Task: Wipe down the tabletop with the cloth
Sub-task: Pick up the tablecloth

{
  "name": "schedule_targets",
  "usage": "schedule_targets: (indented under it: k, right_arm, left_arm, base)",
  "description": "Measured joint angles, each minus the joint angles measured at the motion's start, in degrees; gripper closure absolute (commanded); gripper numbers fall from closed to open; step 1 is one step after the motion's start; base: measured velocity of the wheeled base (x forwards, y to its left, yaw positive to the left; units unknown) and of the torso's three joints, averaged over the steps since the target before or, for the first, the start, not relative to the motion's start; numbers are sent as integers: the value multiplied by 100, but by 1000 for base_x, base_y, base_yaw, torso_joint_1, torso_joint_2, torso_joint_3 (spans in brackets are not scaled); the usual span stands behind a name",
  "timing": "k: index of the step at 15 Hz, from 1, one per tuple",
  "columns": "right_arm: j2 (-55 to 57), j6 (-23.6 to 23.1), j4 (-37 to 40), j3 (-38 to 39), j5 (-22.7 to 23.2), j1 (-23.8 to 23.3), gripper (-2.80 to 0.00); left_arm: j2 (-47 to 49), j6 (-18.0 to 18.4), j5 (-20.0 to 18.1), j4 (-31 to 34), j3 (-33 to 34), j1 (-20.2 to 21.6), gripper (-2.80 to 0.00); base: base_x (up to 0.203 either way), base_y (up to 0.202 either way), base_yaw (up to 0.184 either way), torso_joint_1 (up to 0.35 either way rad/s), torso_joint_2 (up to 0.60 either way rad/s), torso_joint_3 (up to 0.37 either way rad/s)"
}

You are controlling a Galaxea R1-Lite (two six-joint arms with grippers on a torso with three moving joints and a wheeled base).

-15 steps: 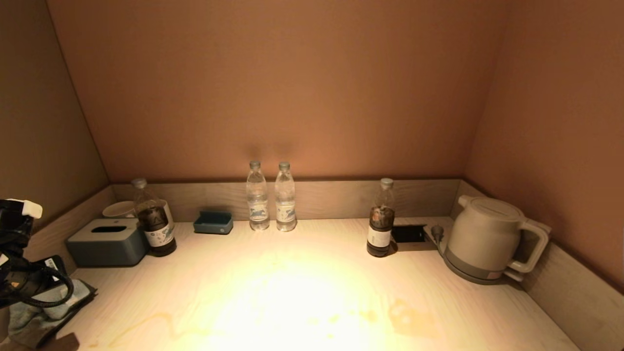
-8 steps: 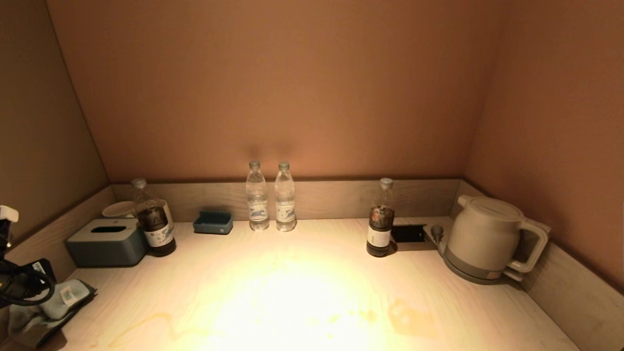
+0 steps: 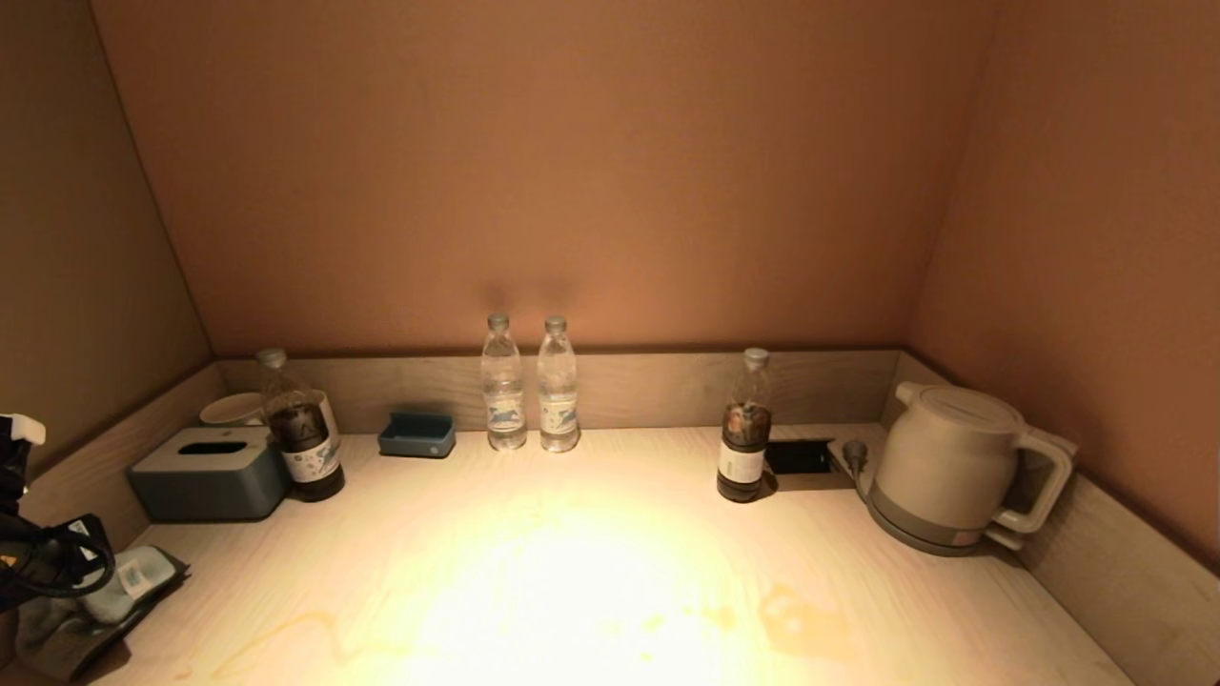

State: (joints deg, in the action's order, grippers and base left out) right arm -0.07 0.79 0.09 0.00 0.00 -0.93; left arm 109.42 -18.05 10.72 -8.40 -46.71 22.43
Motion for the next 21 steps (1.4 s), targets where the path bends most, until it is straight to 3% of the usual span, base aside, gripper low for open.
schedule_targets:
  k: [6, 7, 21]
  right_arm:
    - [0, 0, 1, 0, -1, -6, 0]
    - [0, 0, 1, 0, -2, -4, 0]
    - [0, -2, 1, 0, 0, -4, 0]
  left_arm:
    - [45, -29, 2, -6, 13, 14, 0]
    - [53, -29, 2, -6, 6, 14, -280]
    - [570, -287, 74, -180, -323, 39, -280]
  base:
    - [0, 0, 0, 0, 0, 0]
    - [0, 0, 0, 0, 0, 0]
    - [0, 0, 0, 0, 0, 0]
